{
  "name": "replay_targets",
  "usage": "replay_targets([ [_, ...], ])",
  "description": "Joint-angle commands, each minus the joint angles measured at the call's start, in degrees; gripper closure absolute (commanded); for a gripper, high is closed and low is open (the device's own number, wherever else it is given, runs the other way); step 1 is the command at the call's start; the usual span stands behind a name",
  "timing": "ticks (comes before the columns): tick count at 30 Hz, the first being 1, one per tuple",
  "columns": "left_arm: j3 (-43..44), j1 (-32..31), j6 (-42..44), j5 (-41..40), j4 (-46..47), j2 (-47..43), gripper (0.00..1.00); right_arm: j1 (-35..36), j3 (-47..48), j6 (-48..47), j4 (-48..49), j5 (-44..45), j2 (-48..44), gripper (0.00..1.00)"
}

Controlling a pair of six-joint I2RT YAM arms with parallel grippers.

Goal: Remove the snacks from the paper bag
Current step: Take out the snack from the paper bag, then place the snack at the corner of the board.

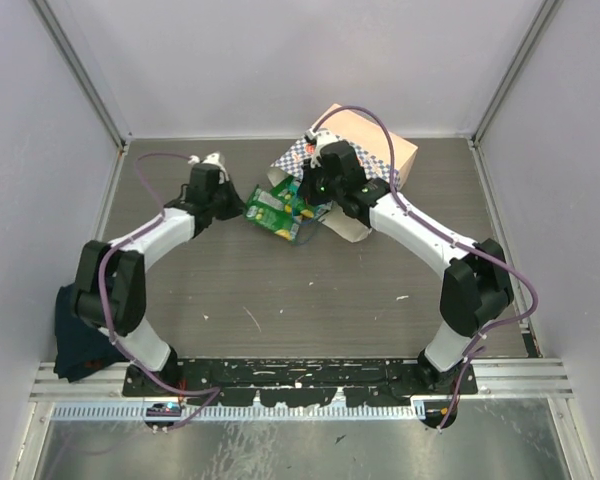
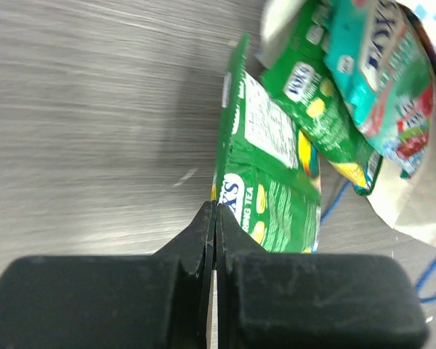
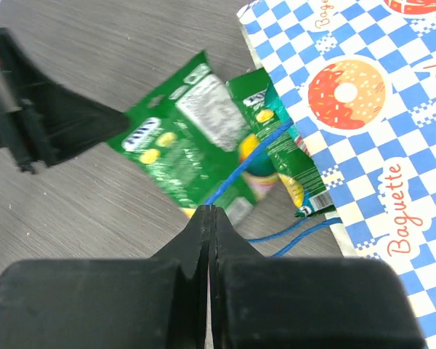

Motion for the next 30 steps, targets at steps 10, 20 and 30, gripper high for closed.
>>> replay_targets([
  [10, -8.6, 18.6, -6.6, -12.4, -8.8, -11.5, 1.0, -1.0, 0.1, 2.2, 4.1, -0.8, -1.4, 0.69],
  [20, 9.2, 27.8, -6.0, -12.2, -10.9, 5.0, 1.0, -0.7, -4.8, 3.3, 6.7, -4.6, -4.4, 0.22],
  [30, 25.1, 33.5, -7.9, -17.1, -12.1, 18.2, 1.0, 0.0, -8.4, 2.1, 6.9, -4.6, -7.3, 0.15],
])
